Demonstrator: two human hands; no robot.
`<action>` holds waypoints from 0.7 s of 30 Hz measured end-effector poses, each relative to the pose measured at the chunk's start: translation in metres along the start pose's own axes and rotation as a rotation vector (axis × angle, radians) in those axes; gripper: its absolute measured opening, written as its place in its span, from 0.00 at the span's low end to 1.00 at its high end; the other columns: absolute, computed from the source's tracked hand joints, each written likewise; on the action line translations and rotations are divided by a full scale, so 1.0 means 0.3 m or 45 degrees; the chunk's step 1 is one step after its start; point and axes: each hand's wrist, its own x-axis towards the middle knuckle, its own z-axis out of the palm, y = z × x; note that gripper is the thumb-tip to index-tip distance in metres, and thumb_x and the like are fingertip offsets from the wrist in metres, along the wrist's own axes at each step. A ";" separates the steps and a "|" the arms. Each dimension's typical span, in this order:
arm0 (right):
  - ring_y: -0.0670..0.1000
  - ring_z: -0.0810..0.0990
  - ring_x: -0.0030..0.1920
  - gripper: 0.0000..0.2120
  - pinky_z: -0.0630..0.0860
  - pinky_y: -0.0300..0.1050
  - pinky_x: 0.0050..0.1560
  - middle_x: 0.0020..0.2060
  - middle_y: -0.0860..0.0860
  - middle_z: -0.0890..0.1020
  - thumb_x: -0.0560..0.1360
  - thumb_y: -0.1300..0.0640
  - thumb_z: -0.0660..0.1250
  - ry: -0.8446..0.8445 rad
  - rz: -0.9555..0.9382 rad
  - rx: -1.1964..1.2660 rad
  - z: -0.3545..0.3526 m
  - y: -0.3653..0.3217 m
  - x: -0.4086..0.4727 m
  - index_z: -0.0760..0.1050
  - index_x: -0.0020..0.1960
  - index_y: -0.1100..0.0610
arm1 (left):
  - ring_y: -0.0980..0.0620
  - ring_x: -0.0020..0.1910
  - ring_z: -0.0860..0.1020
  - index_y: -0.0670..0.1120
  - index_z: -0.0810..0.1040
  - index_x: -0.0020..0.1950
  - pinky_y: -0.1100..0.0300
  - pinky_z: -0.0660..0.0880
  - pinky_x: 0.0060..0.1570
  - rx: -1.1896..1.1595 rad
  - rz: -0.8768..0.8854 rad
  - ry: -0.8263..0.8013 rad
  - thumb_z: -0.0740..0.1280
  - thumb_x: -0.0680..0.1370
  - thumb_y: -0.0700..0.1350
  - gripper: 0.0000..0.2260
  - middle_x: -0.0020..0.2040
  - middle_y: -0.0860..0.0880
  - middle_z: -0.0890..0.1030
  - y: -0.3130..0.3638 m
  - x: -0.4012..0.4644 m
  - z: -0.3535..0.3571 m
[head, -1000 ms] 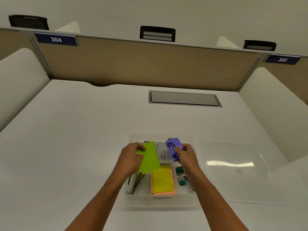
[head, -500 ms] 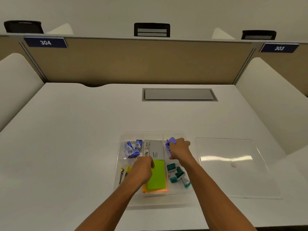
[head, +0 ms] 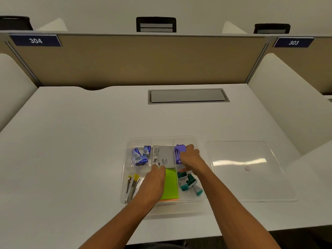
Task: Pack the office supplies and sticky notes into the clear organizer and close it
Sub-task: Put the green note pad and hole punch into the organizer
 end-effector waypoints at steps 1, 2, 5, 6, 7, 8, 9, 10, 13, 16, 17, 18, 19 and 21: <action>0.56 0.78 0.48 0.19 0.83 0.49 0.43 0.63 0.59 0.67 0.79 0.60 0.60 0.007 -0.037 -0.004 -0.004 0.002 -0.005 0.61 0.69 0.57 | 0.47 0.54 0.78 0.46 0.67 0.67 0.61 0.73 0.49 0.019 0.006 0.019 0.68 0.76 0.38 0.21 0.66 0.42 0.69 0.000 -0.007 -0.001; 0.57 0.78 0.50 0.19 0.83 0.48 0.44 0.63 0.59 0.68 0.79 0.60 0.61 0.027 -0.079 -0.004 -0.009 0.004 -0.010 0.62 0.69 0.56 | 0.48 0.52 0.79 0.46 0.67 0.67 0.62 0.73 0.47 0.040 0.010 0.039 0.69 0.76 0.38 0.21 0.67 0.42 0.69 0.000 -0.014 -0.002; 0.55 0.79 0.51 0.18 0.82 0.50 0.49 0.59 0.56 0.72 0.79 0.60 0.62 0.127 -0.210 -0.007 -0.028 0.020 -0.029 0.66 0.68 0.54 | 0.49 0.49 0.80 0.46 0.68 0.66 0.61 0.76 0.46 0.113 0.044 0.105 0.70 0.75 0.40 0.22 0.71 0.42 0.65 0.000 -0.028 -0.004; 0.54 0.80 0.50 0.16 0.83 0.51 0.48 0.57 0.54 0.74 0.79 0.60 0.63 0.161 -0.242 -0.014 -0.038 0.031 -0.040 0.68 0.66 0.54 | 0.49 0.50 0.80 0.46 0.68 0.66 0.60 0.76 0.48 0.124 0.078 0.126 0.71 0.75 0.41 0.22 0.71 0.43 0.65 0.003 -0.028 -0.003; 0.53 0.80 0.48 0.13 0.83 0.51 0.46 0.54 0.52 0.75 0.79 0.60 0.63 0.181 -0.261 -0.023 -0.047 0.046 -0.049 0.70 0.63 0.53 | 0.48 0.52 0.79 0.47 0.68 0.67 0.59 0.77 0.49 0.120 0.114 0.139 0.71 0.75 0.43 0.22 0.71 0.44 0.66 0.009 -0.025 0.000; 0.52 0.81 0.46 0.10 0.84 0.49 0.44 0.52 0.51 0.77 0.79 0.60 0.63 0.185 -0.272 -0.031 -0.055 0.063 -0.059 0.73 0.59 0.52 | 0.48 0.54 0.79 0.48 0.69 0.67 0.58 0.77 0.51 0.107 0.145 0.142 0.70 0.76 0.44 0.21 0.69 0.45 0.68 0.017 -0.021 0.001; 0.52 0.82 0.45 0.07 0.84 0.48 0.42 0.51 0.51 0.79 0.78 0.59 0.64 0.174 -0.274 -0.038 -0.062 0.080 -0.068 0.74 0.55 0.51 | 0.48 0.54 0.78 0.49 0.69 0.67 0.58 0.77 0.51 0.089 0.166 0.142 0.69 0.77 0.46 0.20 0.67 0.46 0.70 0.026 -0.017 0.003; 0.51 0.82 0.45 0.06 0.84 0.47 0.41 0.50 0.51 0.80 0.78 0.59 0.66 0.158 -0.268 -0.056 -0.065 0.097 -0.078 0.75 0.53 0.50 | 0.49 0.53 0.78 0.50 0.70 0.66 0.57 0.76 0.50 0.070 0.181 0.137 0.68 0.77 0.48 0.18 0.64 0.47 0.72 0.037 -0.013 0.005; 0.50 0.82 0.45 0.05 0.83 0.48 0.48 0.49 0.51 0.82 0.77 0.59 0.68 0.155 -0.237 -0.198 -0.066 0.141 -0.095 0.77 0.51 0.50 | 0.49 0.54 0.77 0.52 0.72 0.65 0.55 0.77 0.51 0.042 0.254 0.098 0.67 0.78 0.48 0.16 0.61 0.50 0.74 0.072 -0.001 0.023; 0.48 0.81 0.44 0.06 0.82 0.45 0.49 0.49 0.49 0.83 0.76 0.59 0.69 0.128 -0.240 -0.280 -0.058 0.177 -0.120 0.79 0.49 0.49 | 0.49 0.56 0.75 0.54 0.72 0.67 0.55 0.76 0.53 0.038 0.365 -0.022 0.66 0.78 0.47 0.17 0.64 0.50 0.71 0.102 0.001 0.045; 0.47 0.81 0.44 0.06 0.82 0.45 0.49 0.49 0.48 0.83 0.76 0.58 0.69 0.123 -0.248 -0.310 -0.054 0.188 -0.130 0.79 0.49 0.47 | 0.49 0.56 0.75 0.54 0.73 0.67 0.56 0.75 0.51 0.042 0.400 -0.057 0.65 0.79 0.47 0.16 0.65 0.50 0.70 0.107 0.000 0.052; 0.47 0.81 0.44 0.06 0.81 0.45 0.49 0.49 0.47 0.83 0.75 0.57 0.69 0.128 -0.253 -0.353 -0.050 0.201 -0.139 0.80 0.48 0.45 | 0.49 0.56 0.75 0.54 0.74 0.66 0.58 0.74 0.48 0.047 0.428 -0.080 0.64 0.79 0.46 0.15 0.65 0.51 0.70 0.109 -0.001 0.059; 0.47 0.81 0.45 0.07 0.81 0.44 0.48 0.49 0.46 0.83 0.75 0.56 0.69 0.143 -0.254 -0.414 -0.044 0.213 -0.147 0.80 0.49 0.44 | 0.49 0.55 0.75 0.53 0.76 0.64 0.59 0.72 0.45 0.049 0.442 -0.095 0.63 0.80 0.46 0.13 0.65 0.51 0.70 0.109 0.001 0.065; 0.48 0.81 0.47 0.08 0.78 0.41 0.46 0.52 0.45 0.83 0.75 0.54 0.69 0.198 -0.267 -0.569 -0.030 0.230 -0.162 0.80 0.53 0.43 | 0.49 0.54 0.75 0.52 0.78 0.60 0.61 0.67 0.42 0.039 0.438 -0.105 0.63 0.79 0.45 0.11 0.64 0.51 0.70 0.111 0.003 0.070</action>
